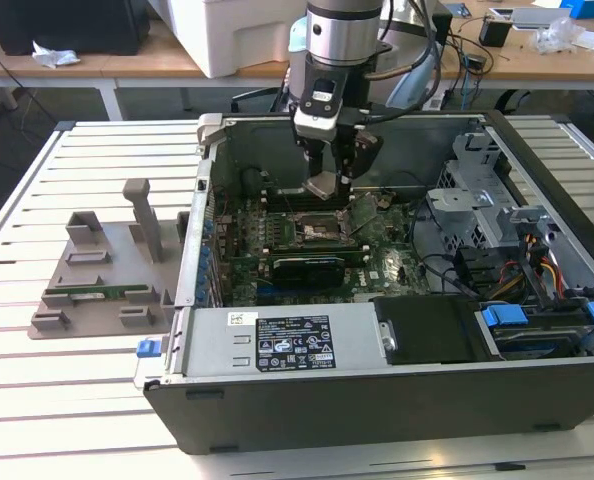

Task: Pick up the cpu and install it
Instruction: 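Place the cpu into insertion slot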

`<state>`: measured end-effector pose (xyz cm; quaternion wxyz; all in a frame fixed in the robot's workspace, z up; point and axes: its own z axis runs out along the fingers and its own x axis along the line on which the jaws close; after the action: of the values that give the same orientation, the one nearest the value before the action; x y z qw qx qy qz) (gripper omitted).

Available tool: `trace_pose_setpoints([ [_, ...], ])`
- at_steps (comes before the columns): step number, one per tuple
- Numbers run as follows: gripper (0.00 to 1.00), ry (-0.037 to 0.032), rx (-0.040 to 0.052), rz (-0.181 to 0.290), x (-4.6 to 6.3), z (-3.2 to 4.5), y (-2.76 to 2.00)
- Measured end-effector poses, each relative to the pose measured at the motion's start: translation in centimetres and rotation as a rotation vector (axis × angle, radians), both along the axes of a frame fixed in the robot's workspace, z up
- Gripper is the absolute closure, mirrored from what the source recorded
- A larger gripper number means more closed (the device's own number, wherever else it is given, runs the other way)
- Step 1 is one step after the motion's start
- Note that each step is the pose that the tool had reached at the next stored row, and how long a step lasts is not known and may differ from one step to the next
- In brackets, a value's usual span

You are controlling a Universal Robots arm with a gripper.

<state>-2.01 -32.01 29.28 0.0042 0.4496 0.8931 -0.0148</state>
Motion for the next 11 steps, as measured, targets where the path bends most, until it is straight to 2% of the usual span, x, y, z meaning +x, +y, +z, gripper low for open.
trace_pose_setpoints([
  [7, 0.45, 0.0000, 0.0000, -0.127, 0.00, 0.00, 0.00],
  [11, 0.45, 0.0012, -0.0002, -0.159, 0.01, -0.01, 0.00],
])
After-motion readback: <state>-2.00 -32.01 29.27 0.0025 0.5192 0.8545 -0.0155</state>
